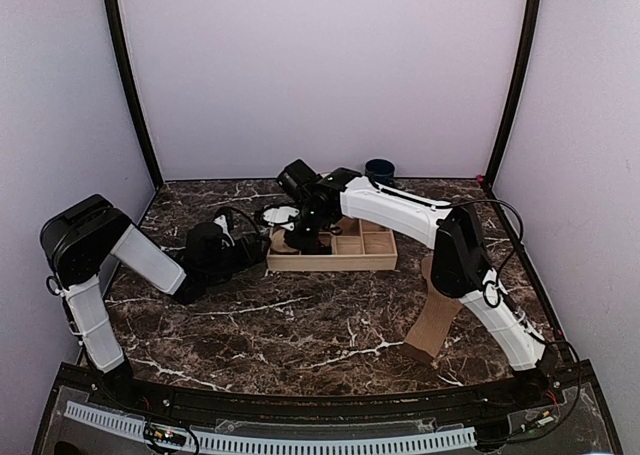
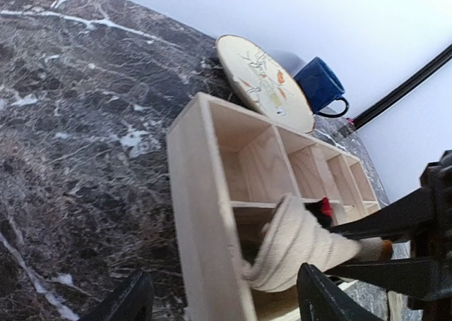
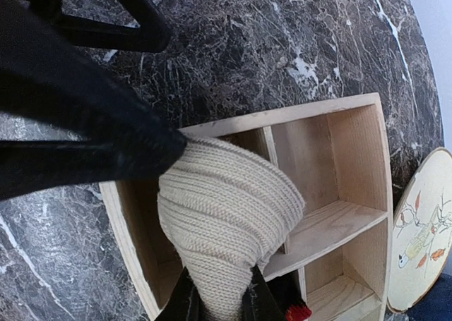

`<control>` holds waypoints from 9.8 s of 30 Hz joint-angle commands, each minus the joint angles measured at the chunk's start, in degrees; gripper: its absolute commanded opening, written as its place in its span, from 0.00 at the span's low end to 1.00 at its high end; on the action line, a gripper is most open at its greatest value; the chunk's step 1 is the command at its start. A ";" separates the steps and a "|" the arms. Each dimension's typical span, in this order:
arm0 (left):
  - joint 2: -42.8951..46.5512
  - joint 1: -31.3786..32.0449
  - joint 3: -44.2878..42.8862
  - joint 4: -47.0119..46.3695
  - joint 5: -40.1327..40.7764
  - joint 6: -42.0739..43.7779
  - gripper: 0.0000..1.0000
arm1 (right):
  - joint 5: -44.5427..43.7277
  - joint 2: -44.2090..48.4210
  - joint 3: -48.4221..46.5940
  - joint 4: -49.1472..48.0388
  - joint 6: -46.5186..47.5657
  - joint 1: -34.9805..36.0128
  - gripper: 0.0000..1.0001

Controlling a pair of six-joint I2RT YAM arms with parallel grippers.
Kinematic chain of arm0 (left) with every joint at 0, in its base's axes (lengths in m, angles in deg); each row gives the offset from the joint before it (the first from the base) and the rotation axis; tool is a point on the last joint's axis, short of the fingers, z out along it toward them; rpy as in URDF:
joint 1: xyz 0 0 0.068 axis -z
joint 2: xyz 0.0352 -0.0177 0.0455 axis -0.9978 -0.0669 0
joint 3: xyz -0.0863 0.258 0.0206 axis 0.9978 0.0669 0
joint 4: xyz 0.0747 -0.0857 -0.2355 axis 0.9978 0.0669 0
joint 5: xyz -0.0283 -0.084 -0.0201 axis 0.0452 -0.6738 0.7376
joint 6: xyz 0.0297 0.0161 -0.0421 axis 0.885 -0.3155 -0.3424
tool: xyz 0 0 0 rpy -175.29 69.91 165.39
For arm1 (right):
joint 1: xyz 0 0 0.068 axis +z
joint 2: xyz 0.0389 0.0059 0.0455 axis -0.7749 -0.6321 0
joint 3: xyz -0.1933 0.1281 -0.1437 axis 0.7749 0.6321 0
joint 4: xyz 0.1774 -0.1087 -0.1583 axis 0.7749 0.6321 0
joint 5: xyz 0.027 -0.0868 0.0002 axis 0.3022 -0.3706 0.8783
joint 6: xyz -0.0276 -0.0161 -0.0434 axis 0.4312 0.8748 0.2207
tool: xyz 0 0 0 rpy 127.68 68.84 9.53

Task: Roll the socks
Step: Move the storage box to the center of the board, then place the sock in the storage box, then adjust the sock in the storage box.

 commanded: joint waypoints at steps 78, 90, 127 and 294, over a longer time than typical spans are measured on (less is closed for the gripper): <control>7.57 -5.31 -20.22 59.56 -11.71 0.16 0.72 | 26.53 14.39 33.05 5.59 -25.28 8.33 0.00; 2.99 -5.36 -21.15 58.32 -16.67 0.69 0.70 | 17.13 15.40 37.84 -11.46 -30.38 8.44 0.00; 1.03 -5.34 -22.33 57.72 -20.89 -0.88 0.68 | 6.30 22.84 50.31 -21.18 -33.30 9.95 0.44; -9.92 -5.61 -33.53 63.89 -26.87 1.15 0.67 | -0.80 32.64 43.69 -11.13 -32.81 4.68 0.10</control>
